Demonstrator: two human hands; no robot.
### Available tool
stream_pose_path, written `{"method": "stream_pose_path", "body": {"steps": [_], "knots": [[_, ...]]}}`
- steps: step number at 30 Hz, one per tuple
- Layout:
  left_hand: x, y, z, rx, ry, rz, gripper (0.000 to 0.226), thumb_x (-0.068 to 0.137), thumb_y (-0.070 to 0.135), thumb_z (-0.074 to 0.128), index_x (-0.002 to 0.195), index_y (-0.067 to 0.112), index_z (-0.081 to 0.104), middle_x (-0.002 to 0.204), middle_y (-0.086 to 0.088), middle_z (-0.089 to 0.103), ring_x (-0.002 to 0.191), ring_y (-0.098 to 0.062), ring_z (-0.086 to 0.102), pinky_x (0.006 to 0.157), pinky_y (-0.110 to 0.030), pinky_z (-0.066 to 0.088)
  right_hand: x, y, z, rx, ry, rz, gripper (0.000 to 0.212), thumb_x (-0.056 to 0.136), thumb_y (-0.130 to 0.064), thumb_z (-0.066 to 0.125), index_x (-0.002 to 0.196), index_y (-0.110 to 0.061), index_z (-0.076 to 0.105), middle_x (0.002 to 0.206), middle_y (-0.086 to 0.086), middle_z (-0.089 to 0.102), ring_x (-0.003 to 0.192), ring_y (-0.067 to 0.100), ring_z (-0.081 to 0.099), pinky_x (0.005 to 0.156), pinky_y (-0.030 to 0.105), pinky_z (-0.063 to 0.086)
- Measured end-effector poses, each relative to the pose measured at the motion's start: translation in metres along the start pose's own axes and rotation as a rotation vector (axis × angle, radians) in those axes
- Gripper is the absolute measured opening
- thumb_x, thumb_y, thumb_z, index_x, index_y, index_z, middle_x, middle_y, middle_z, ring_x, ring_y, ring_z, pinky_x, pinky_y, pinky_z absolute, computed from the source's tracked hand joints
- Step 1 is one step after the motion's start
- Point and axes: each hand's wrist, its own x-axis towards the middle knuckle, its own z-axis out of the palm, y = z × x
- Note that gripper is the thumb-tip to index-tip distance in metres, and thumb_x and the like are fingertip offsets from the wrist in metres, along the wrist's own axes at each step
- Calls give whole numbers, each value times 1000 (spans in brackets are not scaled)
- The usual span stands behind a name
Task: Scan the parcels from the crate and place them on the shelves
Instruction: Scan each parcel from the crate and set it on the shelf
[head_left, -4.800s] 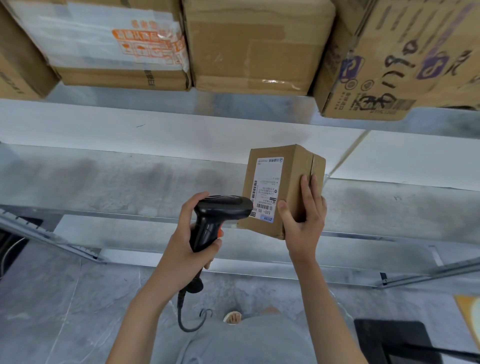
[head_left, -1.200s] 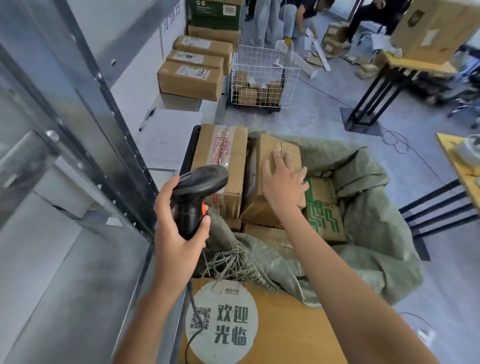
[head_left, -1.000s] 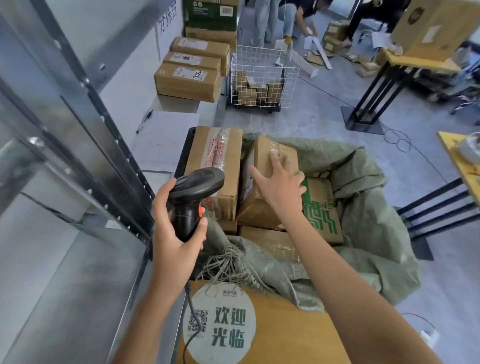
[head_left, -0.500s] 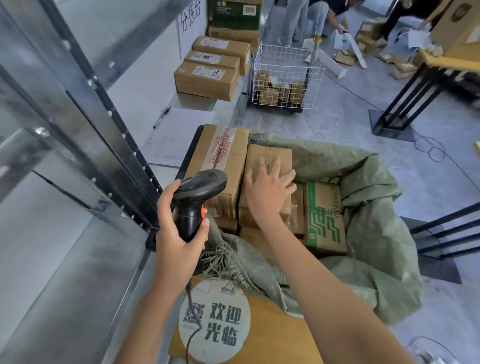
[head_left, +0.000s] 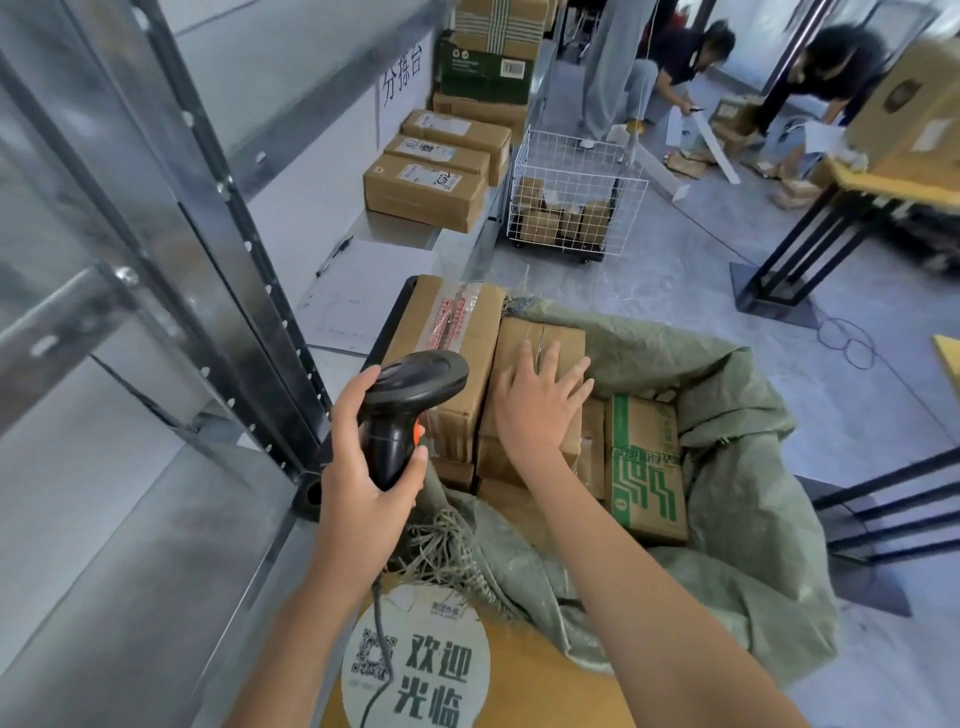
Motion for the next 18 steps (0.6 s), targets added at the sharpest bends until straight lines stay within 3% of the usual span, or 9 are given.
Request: {"method": "stream_pose_path", "body": {"steps": [4, 7, 9, 12, 18], "knots": [[12, 7, -3, 7, -1, 40, 91, 92, 2, 70, 135, 70, 28, 129, -16, 62, 101, -38, 68, 93, -53, 58, 0, -1, -6, 43, 15, -27, 55, 107, -33, 32, 159, -21, 22, 167, 10, 14, 152, 46, 0, 122, 60, -2], [21, 10, -3, 7, -6, 92, 94, 92, 1, 70, 131, 75, 26, 122, -15, 64, 80, -14, 68, 75, -28, 59, -4, -2, -15, 118, 65, -60, 54, 107, -30, 33, 159, -19, 24, 167, 9, 18, 153, 40, 4, 123, 55, -2], [24, 13, -1, 8, -17, 116, 91, 93, 1, 70, 134, 70, 28, 118, -13, 65, 74, -8, 68, 68, -18, 54, -7, -3, -24, 149, 98, -97, 53, 107, -28, 33, 158, -19, 25, 166, 9, 19, 154, 37, 6, 124, 53, 0], [20, 19, 1, 30, -27, 114, 84, 93, 2, 69, 142, 56, 28, 118, -10, 66, 73, -10, 69, 69, -20, 55, -11, -5, -40, 192, 149, -161, 52, 107, -25, 32, 158, -18, 25, 166, 8, 19, 155, 33, 8, 125, 50, 2], [-24, 36, -7, 86, 127, 121, 89, 92, -1, 70, 137, 63, 28, 119, 9, 65, 86, -12, 71, 76, -32, 62, -34, -23, -69, 262, 176, -414, 49, 108, -23, 32, 156, -15, 29, 164, 8, 26, 154, 28, 13, 124, 45, 3]]}}
